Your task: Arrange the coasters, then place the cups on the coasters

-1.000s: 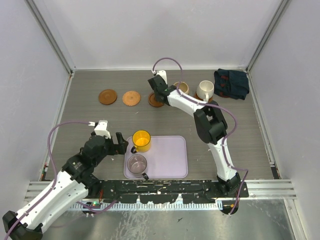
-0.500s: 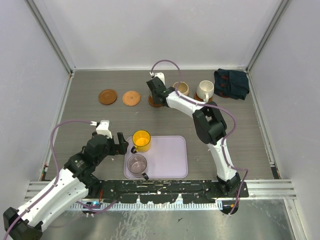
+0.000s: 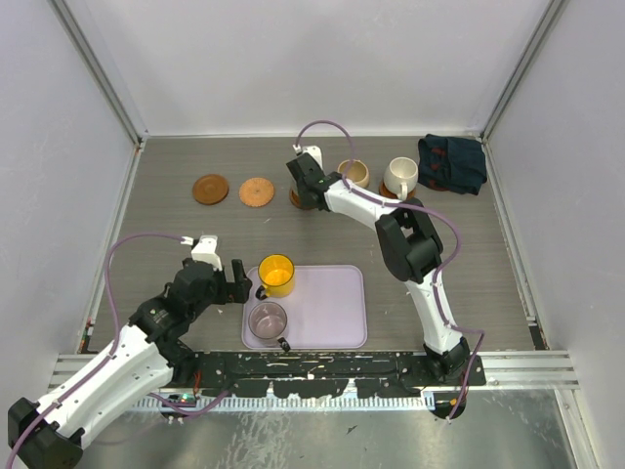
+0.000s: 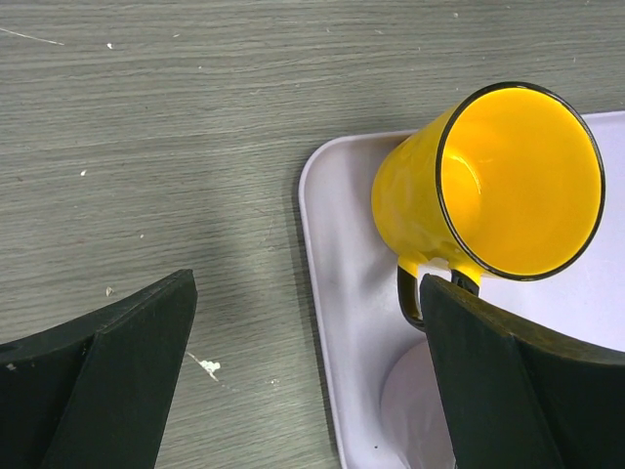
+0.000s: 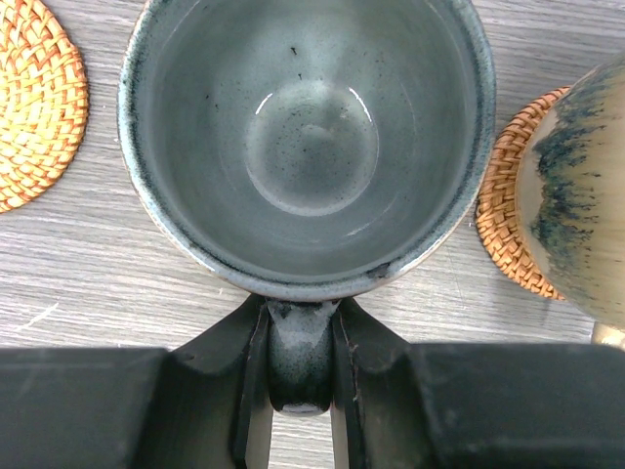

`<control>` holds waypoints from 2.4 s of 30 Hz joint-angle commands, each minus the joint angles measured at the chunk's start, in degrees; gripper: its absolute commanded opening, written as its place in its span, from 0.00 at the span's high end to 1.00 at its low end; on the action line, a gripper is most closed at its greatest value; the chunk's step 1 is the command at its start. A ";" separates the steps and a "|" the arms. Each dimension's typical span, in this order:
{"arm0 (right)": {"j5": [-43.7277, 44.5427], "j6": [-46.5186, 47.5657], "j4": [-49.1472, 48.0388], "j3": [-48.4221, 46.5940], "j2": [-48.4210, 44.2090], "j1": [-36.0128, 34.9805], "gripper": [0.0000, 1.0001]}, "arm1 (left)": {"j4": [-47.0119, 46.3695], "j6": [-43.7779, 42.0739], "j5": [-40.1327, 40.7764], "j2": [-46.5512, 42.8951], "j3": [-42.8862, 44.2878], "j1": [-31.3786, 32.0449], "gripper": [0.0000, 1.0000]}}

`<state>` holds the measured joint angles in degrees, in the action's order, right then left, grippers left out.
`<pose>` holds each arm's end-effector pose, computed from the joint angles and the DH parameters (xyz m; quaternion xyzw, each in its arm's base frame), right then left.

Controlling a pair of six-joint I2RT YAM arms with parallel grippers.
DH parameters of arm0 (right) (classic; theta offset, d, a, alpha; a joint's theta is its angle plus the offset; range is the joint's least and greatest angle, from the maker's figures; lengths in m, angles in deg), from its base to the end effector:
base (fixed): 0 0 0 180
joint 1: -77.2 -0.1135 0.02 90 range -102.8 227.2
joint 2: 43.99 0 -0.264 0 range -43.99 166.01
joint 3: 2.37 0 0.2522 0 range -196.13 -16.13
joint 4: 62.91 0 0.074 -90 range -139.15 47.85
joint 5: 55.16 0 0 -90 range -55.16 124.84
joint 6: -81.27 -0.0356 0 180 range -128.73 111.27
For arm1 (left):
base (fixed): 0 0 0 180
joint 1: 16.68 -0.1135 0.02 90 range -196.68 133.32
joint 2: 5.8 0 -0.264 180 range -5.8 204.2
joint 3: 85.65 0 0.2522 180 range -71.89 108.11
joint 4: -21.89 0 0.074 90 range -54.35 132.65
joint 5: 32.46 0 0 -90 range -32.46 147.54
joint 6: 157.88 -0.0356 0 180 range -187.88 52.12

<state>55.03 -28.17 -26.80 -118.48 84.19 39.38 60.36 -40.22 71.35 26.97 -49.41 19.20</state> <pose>0.4036 0.2978 0.1882 -0.0851 0.9179 0.0246 0.3869 0.1174 -0.0744 0.2094 0.0077 0.8823 -0.1507 0.4459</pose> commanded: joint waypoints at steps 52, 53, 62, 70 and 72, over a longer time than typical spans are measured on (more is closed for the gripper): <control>2.47 -3.47 -6.15 5.23 -8.69 -3.11 0.48 | -1.77 0.73 -1.18 -1.28 -0.77 -0.29 0.02; 2.43 -3.54 -6.24 5.49 -8.81 -3.12 0.48 | -1.75 0.73 -1.27 -1.38 -0.77 -0.28 0.02; 3.61 -4.30 -6.83 8.31 -10.49 -3.38 0.46 | -2.54 -0.27 -3.94 -3.58 -1.28 -0.36 0.02; 4.45 -5.52 -9.42 16.12 -16.90 -4.63 0.38 | -5.98 -2.51 -10.66 -6.68 -2.09 -0.29 0.02; 4.83 -5.76 -9.92 18.10 -19.03 -5.09 0.38 | -6.76 -3.02 -12.20 -6.14 -1.88 -0.28 0.02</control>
<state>57.74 -32.63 -32.97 -102.48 71.97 35.53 58.55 -41.03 63.70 20.68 -51.57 19.20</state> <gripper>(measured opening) 0.616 0.980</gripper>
